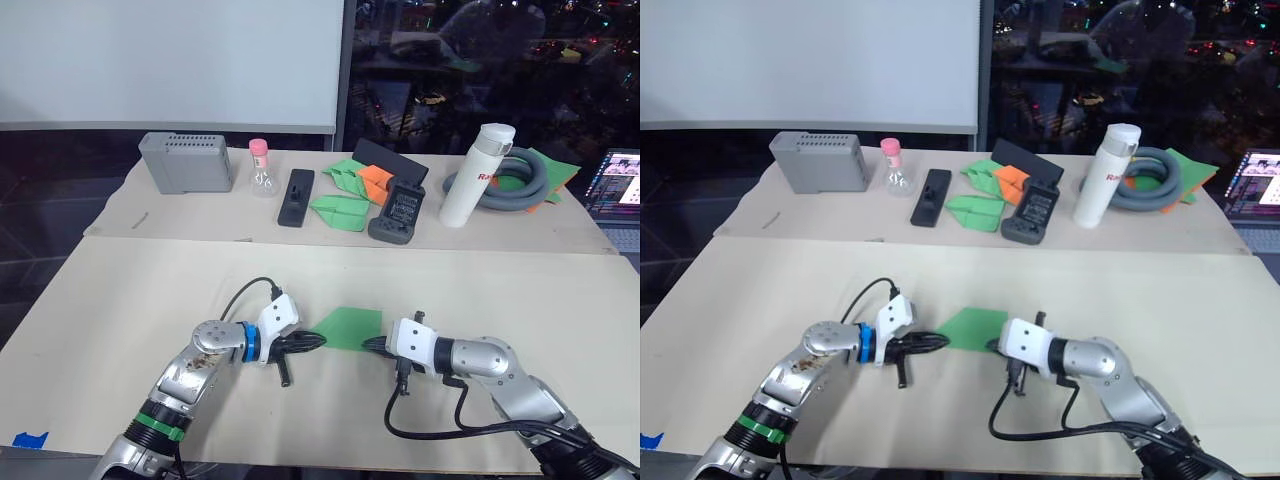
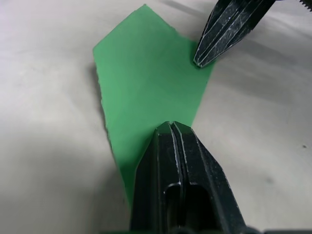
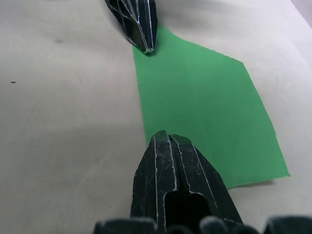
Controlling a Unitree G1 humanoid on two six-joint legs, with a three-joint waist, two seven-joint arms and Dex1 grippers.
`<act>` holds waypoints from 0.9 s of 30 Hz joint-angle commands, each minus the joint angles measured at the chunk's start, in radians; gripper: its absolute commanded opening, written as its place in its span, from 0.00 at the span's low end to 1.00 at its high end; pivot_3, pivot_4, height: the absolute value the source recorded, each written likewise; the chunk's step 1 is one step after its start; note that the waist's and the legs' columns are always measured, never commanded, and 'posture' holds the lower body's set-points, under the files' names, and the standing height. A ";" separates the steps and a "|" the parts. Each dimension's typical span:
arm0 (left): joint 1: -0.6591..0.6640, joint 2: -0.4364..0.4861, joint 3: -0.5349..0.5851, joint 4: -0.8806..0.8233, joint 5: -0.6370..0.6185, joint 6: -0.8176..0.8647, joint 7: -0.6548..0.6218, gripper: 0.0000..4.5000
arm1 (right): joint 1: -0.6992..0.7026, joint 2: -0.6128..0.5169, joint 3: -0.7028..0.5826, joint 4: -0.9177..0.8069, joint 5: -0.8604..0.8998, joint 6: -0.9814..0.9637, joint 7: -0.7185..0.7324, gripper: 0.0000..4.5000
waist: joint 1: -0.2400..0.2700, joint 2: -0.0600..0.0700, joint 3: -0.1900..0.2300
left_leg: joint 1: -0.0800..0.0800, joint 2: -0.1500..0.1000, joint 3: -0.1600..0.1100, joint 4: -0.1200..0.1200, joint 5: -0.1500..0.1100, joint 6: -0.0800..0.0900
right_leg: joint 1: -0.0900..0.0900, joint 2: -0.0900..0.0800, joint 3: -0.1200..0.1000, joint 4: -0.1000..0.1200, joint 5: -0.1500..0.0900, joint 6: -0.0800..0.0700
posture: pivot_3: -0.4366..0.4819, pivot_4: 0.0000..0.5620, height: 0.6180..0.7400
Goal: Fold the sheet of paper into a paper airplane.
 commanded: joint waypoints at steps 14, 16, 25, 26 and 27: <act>0.037 0.010 0.011 -0.005 0.016 0.031 0.054 0.00 | -0.224 0.024 -0.204 0.118 0.305 0.427 0.110 0.73 | -0.004 0.000 0.000 | -0.001 0.001 0.000 -0.001 0.000 -0.001 | -0.002 -0.005 0.000 0.000 0.000 0.000 | 0.48 0.27 1.00; 0.039 0.009 0.009 -0.005 0.019 0.030 0.056 0.00 | -0.238 0.029 -0.189 0.147 0.312 0.448 0.141 0.73 | -0.005 0.000 0.000 | -0.001 0.001 0.000 -0.002 0.000 -0.001 | -0.002 -0.005 0.000 0.000 0.000 0.000 | 0.48 0.27 1.00; 0.075 0.012 0.010 -0.048 0.006 0.041 0.054 0.00 | -0.277 0.075 -0.161 0.206 0.309 0.489 0.192 0.73 | -0.013 0.000 0.000 | -0.002 0.001 0.000 -0.002 0.000 -0.001 | -0.003 -0.006 0.001 -0.001 0.000 0.000 | 0.48 0.27 1.00; 0.076 0.012 0.010 -0.050 0.006 0.043 0.056 0.00 | -0.275 0.078 -0.161 0.202 0.308 0.486 0.192 0.67 | -0.013 0.000 0.000 | -0.002 0.001 0.000 -0.003 0.000 -0.001 | -0.003 -0.006 0.001 -0.001 0.000 0.000 | 0.48 0.27 1.00; 0.077 0.012 0.011 -0.050 0.006 0.044 0.058 0.00 | -0.269 0.078 -0.158 0.194 0.307 0.478 0.200 0.61 | -0.014 0.000 0.000 | -0.002 0.001 0.000 -0.003 0.000 -0.001 | -0.003 -0.006 0.001 -0.001 0.000 0.000 | 0.48 0.27 1.00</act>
